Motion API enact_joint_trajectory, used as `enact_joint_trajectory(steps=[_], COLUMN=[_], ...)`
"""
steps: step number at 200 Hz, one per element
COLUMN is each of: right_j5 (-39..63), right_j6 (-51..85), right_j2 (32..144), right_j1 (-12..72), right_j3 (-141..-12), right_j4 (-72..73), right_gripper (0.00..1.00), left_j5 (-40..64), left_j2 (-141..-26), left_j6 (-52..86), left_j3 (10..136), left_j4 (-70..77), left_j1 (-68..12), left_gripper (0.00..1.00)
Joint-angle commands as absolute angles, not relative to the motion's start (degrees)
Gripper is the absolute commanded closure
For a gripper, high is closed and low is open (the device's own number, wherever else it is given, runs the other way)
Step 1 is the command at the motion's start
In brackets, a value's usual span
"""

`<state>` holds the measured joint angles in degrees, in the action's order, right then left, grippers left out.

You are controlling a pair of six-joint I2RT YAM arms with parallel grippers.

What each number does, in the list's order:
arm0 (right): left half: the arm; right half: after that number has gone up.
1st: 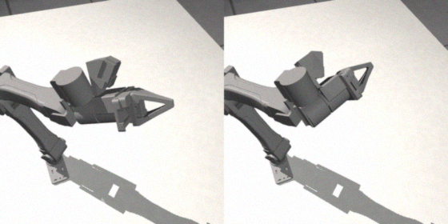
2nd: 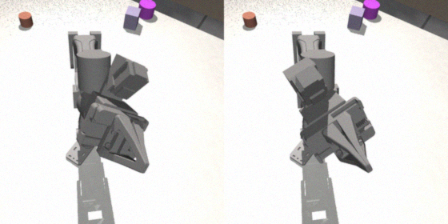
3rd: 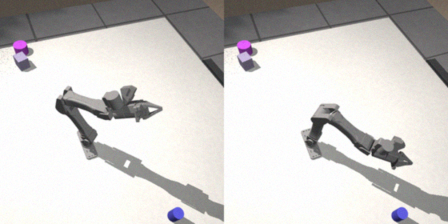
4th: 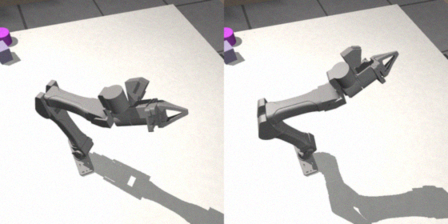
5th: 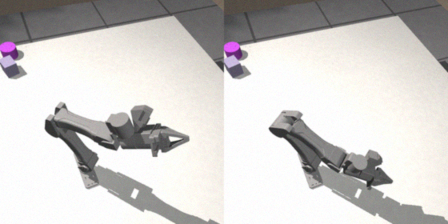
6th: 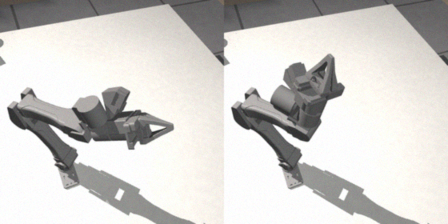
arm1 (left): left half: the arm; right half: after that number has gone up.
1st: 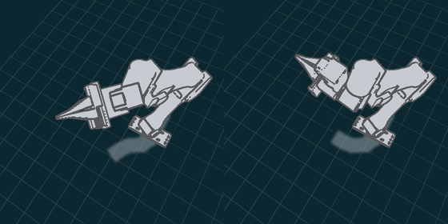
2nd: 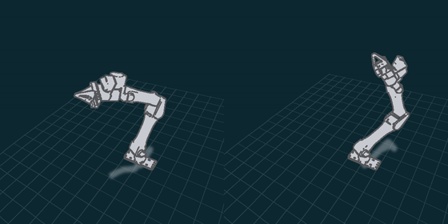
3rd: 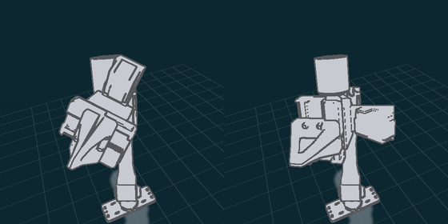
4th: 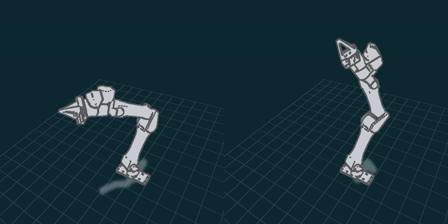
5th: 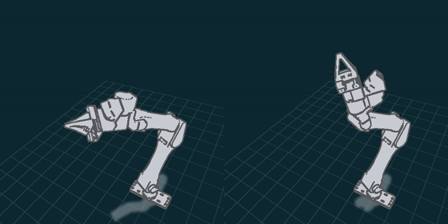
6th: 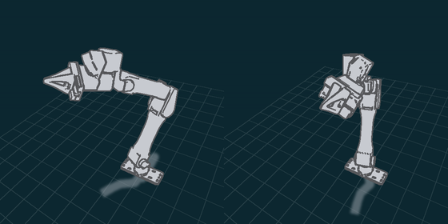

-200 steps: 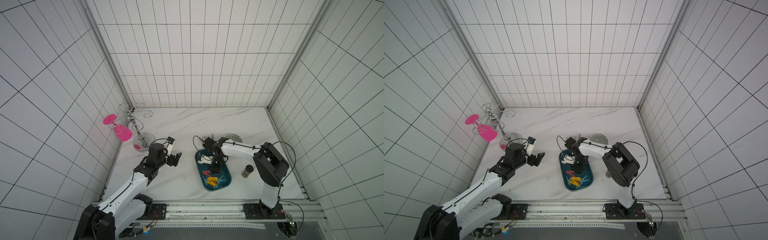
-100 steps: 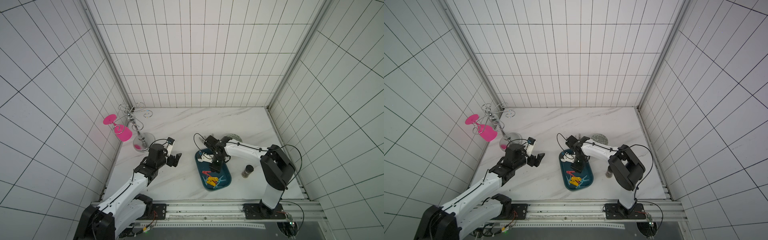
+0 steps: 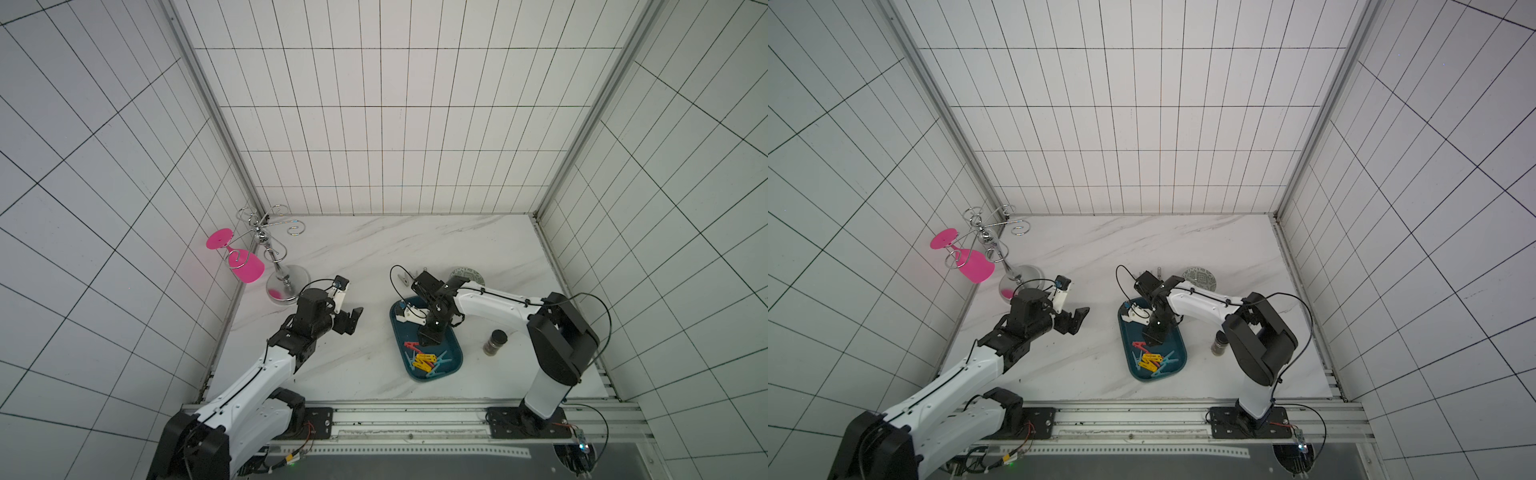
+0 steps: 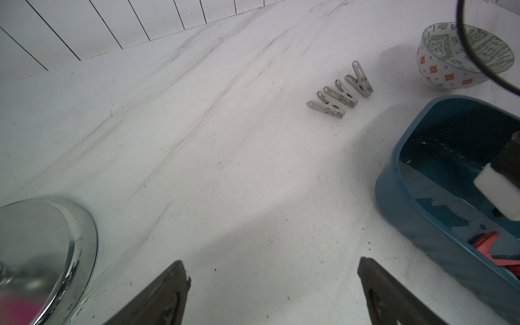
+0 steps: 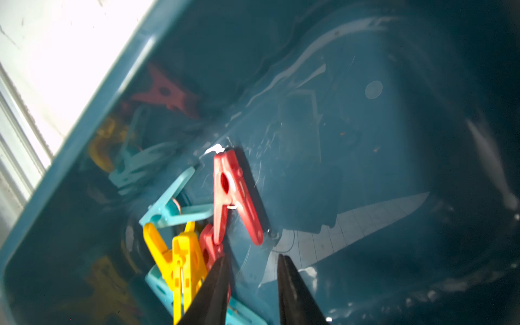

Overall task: Take the clothespins out of the storage box
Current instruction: Pick up the clothespin from the storage box.

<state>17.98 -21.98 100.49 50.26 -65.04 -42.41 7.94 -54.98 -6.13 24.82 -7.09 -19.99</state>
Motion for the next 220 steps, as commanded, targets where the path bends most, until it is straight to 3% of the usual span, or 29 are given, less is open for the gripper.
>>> enact_joint_trajectory(steps=[1,69,161,195,220], right_j5=[18.51,19.40,19.84,19.88,20.21], right_j6=[-20.46,-19.38,-19.21,-19.24,-19.16], right_j2=[101.88,103.65,103.71,102.18,99.31], right_j1=[50.54,51.15,51.26,51.10,50.33], right_j3=[-62.61,-62.21,-61.63,-61.35,-61.52], right_j4=[-38.88,-36.32,-36.60,-36.98,-38.04], right_gripper=[0.69,0.82,0.81,0.93,0.95], left_j5=[7.38,7.51,7.65,7.56,7.65], left_j2=[-54.37,-54.89,-55.12,-55.05,-55.06], left_j6=[-5.86,-5.95,-5.89,-6.03,-5.98], left_j3=[24.39,24.70,24.70,24.72,24.74], left_j4=[-5.47,-5.45,-5.19,-5.20,-5.19], left_j1=[-20.13,-20.12,-20.12,-20.13,-20.13], left_gripper=[0.05,0.05,0.05,0.05,0.05])
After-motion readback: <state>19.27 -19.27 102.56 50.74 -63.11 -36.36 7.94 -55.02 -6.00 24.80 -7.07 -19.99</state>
